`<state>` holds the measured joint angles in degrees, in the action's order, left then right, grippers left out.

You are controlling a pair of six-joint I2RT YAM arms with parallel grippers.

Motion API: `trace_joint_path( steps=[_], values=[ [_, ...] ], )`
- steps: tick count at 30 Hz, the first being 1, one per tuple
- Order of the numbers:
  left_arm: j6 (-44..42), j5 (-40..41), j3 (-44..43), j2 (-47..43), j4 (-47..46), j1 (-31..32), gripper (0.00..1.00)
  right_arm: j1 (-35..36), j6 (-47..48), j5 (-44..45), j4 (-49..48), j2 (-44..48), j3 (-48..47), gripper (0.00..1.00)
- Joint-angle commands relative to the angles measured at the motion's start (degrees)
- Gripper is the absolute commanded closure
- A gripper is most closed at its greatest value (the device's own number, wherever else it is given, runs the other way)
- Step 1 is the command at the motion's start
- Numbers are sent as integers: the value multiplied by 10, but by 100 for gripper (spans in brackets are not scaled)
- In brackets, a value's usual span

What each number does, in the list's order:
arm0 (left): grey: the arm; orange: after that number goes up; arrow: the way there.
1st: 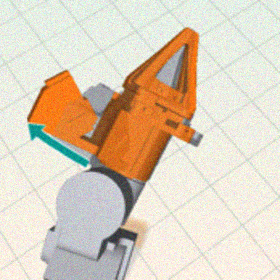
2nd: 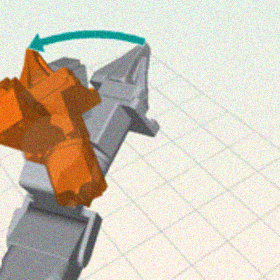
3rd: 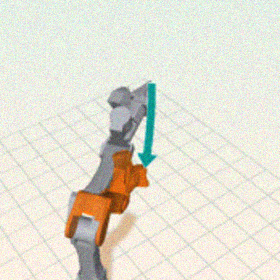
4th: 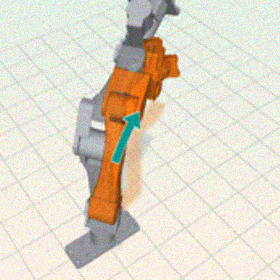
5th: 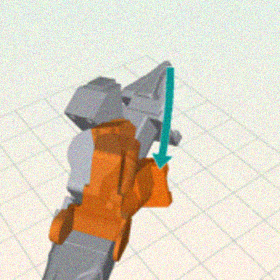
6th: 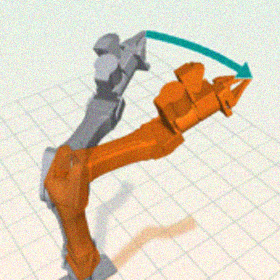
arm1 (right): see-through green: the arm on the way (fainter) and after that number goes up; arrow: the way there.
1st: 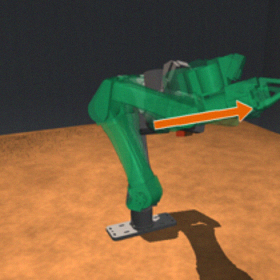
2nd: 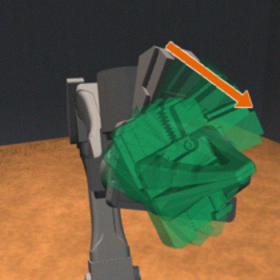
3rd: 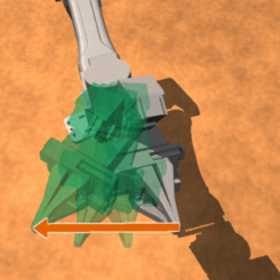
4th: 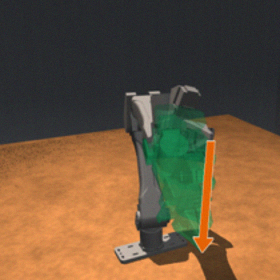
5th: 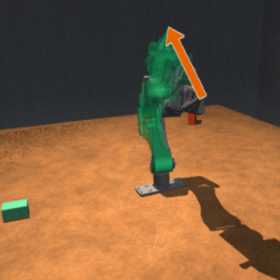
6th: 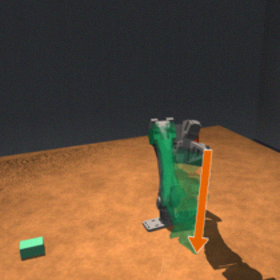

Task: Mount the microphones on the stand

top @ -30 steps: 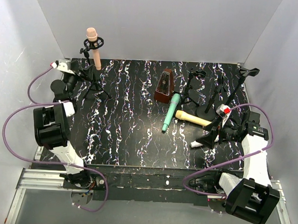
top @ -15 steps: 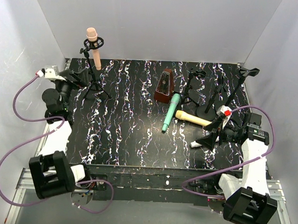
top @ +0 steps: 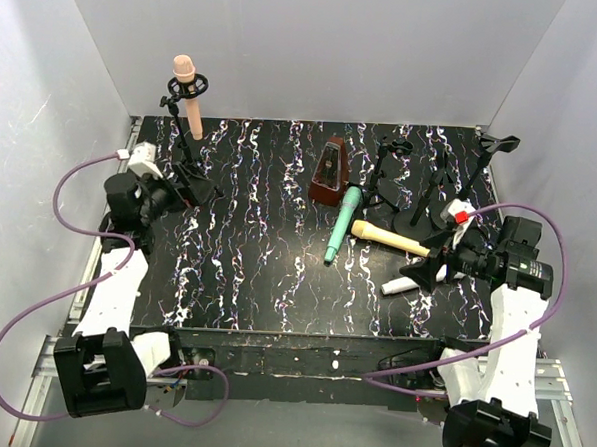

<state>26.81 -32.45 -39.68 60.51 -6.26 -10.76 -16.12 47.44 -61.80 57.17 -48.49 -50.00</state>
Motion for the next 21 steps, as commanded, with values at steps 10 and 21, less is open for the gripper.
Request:
trace_joint_path(
  steps=[10,21],
  values=[
    [-143,0,14,-41,158,165,2,-2,-133,45,-7,54,-59,4],
    [-152,-13,11,-38,166,168,2,-2,-75,106,95,17,-156,5]
  ],
)
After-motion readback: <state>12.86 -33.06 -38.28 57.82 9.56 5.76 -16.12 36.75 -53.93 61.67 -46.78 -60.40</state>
